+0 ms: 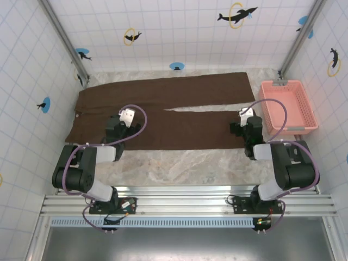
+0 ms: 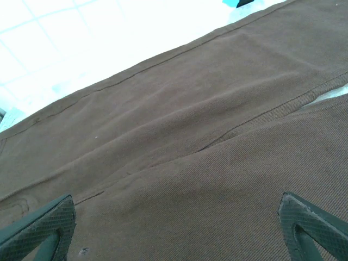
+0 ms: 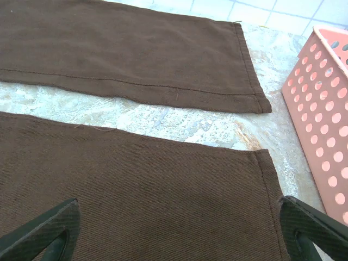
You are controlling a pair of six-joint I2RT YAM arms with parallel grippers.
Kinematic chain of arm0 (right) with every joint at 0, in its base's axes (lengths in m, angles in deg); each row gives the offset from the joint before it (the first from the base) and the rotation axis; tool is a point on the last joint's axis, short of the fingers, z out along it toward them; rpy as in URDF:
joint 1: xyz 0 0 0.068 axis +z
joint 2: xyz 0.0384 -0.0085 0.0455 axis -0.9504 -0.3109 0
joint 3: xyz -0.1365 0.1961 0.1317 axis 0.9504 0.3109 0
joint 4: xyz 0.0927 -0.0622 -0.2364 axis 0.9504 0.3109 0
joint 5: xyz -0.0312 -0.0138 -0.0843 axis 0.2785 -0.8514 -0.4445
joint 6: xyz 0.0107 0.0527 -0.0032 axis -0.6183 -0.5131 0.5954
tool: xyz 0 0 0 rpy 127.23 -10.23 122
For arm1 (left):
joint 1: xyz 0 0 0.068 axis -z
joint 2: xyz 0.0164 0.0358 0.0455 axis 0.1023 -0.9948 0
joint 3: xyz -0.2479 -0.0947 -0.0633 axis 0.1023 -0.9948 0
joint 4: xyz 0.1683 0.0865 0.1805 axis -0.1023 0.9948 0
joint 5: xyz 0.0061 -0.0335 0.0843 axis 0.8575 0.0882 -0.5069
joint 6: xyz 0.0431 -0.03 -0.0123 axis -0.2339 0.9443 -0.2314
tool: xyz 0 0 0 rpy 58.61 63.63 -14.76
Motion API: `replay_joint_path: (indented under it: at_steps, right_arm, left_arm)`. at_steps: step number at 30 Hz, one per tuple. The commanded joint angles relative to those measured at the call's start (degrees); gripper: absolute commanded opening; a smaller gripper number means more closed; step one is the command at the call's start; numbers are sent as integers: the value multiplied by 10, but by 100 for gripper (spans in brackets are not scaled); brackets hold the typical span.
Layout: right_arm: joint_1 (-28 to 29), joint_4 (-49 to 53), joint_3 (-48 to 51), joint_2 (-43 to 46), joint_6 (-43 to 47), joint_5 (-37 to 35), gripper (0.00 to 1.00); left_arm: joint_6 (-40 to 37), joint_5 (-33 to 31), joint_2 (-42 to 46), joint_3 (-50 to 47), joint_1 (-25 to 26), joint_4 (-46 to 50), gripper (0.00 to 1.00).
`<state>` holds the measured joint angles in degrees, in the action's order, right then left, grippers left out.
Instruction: Roll up the long pants
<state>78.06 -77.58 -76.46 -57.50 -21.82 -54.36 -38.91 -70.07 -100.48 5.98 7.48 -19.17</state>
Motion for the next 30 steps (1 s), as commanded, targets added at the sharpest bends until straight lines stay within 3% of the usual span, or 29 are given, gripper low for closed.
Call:
replay_joint_path:
  at_steps: [1, 13, 15, 17, 18, 20, 22, 27, 28, 30]
  right_arm:
    - [3, -23, -4, 3, 2, -2, 96]
    - [3, -23, -5, 3, 1, 0, 96]
    - [2, -22, -5, 2, 2, -1, 96]
    - [11, -12, -9, 10, 0, -40, 96]
    - [19, 42, -28, 31, -2, -75, 96]
    - [22, 282, -126, 77, -13, -99, 96]
    - [25, 493, -256, 72, -52, -156, 96]
    - [72, 891, -477, 24, -189, -329, 96]
    - [68, 951, -498, 19, -235, -329, 96]
    - [57, 1027, -525, 11, -286, -255, 96]
  left_arm:
    - [-14, -1, -3, -5, 0, 2, 98]
    - [-15, -3, 3, 4, 1, 16, 97]
    - [-4, -31, 27, 66, 1, 138, 97]
    - [14, -87, 39, 197, 2, 374, 98]
    - [20, -122, 29, 269, 1, 493, 97]
    - [39, -180, 2, 386, 1, 668, 98]
    - [51, -212, -13, 457, 1, 780, 98]
    - [99, -217, 11, 506, 0, 921, 98]
    - [116, -223, 16, 505, -1, 937, 98]
    - [135, -220, 24, 504, -6, 968, 97]
